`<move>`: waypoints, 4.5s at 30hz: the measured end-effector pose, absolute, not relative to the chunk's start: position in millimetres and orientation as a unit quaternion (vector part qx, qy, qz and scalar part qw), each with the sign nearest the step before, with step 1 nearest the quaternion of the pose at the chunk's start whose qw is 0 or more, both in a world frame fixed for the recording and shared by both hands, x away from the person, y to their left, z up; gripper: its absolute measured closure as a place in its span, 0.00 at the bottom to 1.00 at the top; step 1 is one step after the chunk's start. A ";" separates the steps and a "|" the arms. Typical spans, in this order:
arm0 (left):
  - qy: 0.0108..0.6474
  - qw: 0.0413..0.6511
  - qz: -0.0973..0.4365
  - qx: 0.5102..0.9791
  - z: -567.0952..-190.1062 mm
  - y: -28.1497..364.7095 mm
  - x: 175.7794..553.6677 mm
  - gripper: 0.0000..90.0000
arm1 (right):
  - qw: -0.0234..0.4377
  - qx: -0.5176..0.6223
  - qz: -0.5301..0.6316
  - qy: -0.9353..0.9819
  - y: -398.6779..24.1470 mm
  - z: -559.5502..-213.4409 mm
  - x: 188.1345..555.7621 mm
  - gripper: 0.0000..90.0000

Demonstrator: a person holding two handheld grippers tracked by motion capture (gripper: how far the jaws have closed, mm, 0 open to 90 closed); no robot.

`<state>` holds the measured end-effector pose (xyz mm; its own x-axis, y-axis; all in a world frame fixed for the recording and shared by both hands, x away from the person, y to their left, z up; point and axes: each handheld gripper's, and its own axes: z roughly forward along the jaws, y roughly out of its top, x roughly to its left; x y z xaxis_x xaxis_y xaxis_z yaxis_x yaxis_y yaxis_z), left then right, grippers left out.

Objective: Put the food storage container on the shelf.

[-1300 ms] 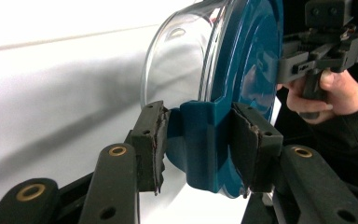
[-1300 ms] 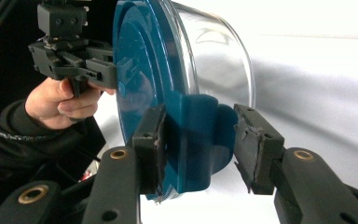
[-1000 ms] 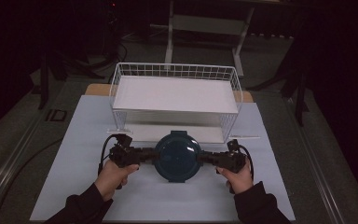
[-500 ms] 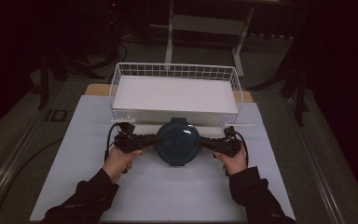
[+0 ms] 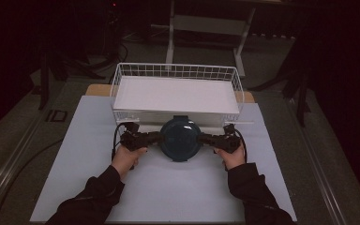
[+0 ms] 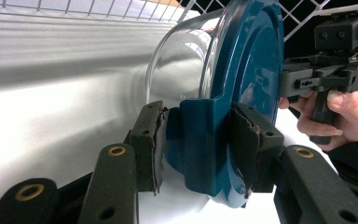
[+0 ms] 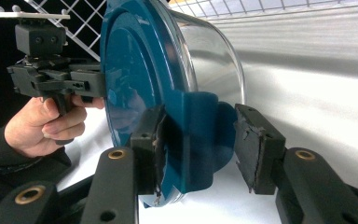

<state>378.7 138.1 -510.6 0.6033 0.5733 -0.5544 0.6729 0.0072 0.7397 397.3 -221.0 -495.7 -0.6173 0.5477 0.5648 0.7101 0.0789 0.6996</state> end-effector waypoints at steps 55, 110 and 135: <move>0.450 0.551 0.062 0.700 -512.5 134.9 387.8 0.37 | -0.047 -0.450 -0.515 -0.728 -206.6 -485.5 391.8 0.47; 0.361 0.548 0.078 0.750 -483.2 145.9 265.8 0.00 | -0.025 -0.386 -0.448 -0.806 -143.6 -503.9 337.2 1.00; 0.354 0.545 0.082 0.756 -486.5 144.2 264.9 0.00 | -0.052 -0.417 -0.451 -0.788 -132.6 -503.4 379.9 1.00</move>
<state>264.9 144.2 -486.5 0.7358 0.6248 -0.2612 0.4454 -0.1559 0.8817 379.9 -132.6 -503.4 -0.6472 0.7036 0.2935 0.6098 0.2467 0.7532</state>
